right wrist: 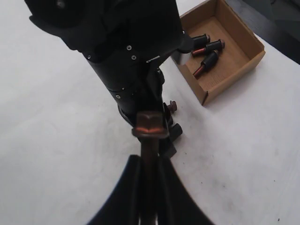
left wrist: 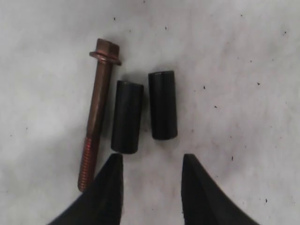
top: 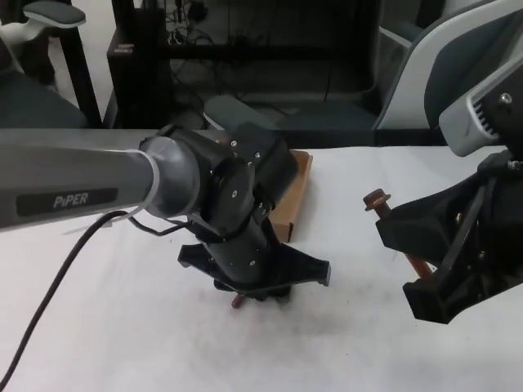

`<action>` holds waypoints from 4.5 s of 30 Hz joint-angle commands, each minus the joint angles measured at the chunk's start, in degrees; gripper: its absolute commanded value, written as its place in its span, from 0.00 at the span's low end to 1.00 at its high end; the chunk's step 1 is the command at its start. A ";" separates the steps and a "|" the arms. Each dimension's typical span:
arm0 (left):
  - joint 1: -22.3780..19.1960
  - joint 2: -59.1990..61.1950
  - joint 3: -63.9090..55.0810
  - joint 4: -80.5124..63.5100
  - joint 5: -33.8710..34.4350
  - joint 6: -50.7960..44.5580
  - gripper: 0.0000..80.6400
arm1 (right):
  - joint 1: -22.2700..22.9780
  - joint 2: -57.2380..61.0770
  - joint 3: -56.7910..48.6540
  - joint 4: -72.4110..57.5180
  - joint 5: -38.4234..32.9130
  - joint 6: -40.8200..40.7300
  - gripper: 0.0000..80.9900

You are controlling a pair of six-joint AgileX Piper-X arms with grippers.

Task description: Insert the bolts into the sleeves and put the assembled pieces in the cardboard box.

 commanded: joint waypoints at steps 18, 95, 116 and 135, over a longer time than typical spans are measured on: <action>4.75 -0.24 -0.50 -2.18 4.61 11.69 0.51 | 0.01 -0.62 -0.18 -0.17 -0.29 -0.48 0.01; 3.10 6.16 -5.23 1.62 3.19 15.11 0.51 | 0.01 -0.62 -0.18 -0.17 -0.29 -0.48 0.01; 2.74 9.19 -5.23 1.12 3.30 15.61 0.51 | 0.01 -0.62 -0.18 -0.17 -0.29 -0.48 0.01; 5.48 9.19 -5.23 1.38 4.94 17.66 0.18 | 0.01 -0.62 -0.18 -0.22 -0.29 -2.80 0.01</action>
